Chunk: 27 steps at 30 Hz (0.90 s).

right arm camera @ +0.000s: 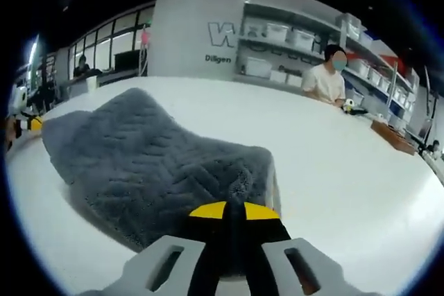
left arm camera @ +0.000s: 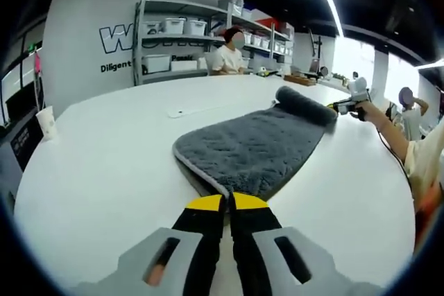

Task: Open the folded towel by lifting each exposed corner and separating the folded layers until the towel lies flat within the target outline without major curled edges

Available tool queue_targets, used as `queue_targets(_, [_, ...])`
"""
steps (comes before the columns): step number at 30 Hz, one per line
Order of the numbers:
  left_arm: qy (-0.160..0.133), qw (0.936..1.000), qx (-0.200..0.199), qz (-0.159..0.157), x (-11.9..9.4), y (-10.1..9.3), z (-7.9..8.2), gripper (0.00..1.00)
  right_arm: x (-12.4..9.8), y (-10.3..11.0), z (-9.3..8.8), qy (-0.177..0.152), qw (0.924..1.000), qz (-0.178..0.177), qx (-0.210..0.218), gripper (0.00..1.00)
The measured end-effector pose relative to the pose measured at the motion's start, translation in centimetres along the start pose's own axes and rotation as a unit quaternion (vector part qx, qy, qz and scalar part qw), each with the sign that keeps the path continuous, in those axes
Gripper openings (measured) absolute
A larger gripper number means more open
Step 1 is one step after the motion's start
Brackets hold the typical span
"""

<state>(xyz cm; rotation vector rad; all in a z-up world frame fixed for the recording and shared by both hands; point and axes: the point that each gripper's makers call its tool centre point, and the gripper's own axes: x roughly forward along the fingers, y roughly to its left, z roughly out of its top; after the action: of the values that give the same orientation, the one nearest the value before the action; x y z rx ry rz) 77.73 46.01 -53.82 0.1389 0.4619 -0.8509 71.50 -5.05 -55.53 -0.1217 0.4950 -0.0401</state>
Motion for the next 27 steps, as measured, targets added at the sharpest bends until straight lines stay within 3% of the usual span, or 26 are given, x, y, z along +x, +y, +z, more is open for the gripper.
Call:
queue_targets(10, [0.015, 0.9998, 0.004, 0.009, -0.3, 0.8, -0.5, 0.03, -0.1, -0.5, -0.1, 0.0, 0.9999, -0.013, -0.001, 0.0])
queue_targets(27, [0.047, 0.9975, -0.009, 0.051, -2.3, 4.2, -1.8, 0.03, 0.0, -2.1, -0.5, 0.004, 0.9991, -0.041, -0.008, 0.0])
